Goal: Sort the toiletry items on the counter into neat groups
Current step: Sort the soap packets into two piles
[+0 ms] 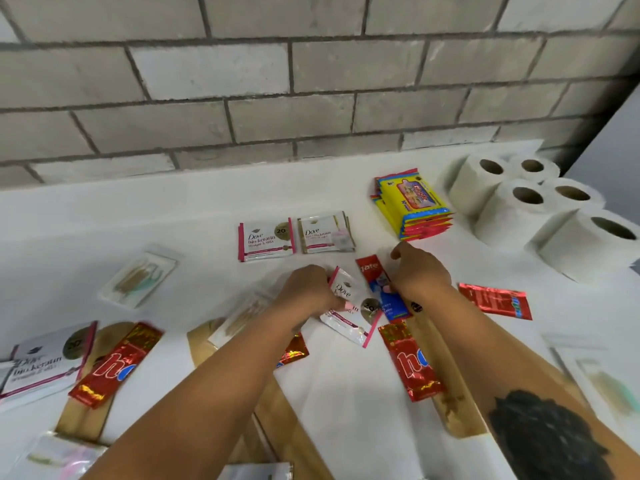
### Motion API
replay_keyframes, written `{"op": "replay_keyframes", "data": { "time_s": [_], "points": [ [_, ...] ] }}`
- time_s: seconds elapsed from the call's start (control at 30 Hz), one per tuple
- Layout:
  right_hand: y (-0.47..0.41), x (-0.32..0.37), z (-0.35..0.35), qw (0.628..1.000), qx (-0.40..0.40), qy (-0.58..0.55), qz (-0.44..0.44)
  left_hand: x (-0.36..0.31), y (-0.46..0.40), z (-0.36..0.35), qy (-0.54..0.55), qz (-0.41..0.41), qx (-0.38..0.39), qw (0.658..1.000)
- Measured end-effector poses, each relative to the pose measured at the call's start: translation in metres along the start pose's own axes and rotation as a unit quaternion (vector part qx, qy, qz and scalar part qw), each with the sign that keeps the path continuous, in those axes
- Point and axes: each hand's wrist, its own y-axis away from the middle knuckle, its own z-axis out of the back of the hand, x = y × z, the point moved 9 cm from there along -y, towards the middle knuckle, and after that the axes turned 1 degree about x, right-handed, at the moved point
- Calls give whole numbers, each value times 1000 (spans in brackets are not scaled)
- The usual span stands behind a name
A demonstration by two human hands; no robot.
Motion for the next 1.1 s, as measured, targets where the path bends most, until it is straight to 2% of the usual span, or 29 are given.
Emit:
{"op": "replay_keyframes", "data": {
  "time_s": [0.07,0.17,0.27,0.33,0.43,0.6,0.73,0.9,1.1],
  "points": [
    [1,-2,1,1000,6,14,0,2,6,5,12,-20,13,1000],
    [0,-6,4,999,12,40,-5,14,11,33,111,-40,3,993],
    [-3,-6,5,998,10,54,-5,49,0,86,111,-5,-96,989],
    [-5,-5,4,998,12,58,-2,77,-9,114,119,42,-180,976],
    [-9,-4,2,997,15,72,1,99,-15,127,157,70,-252,953],
    [-10,-3,2,996,13,90,2,113,-24,119,69,114,-265,955],
    [-8,-1,5,995,7,99,3,113,-17,122,39,131,-292,946],
    [1,9,6,990,-24,135,15,114,10,128,35,92,-284,954],
    [26,28,2,984,-74,147,65,95,70,101,17,10,-224,974]
  ]
}}
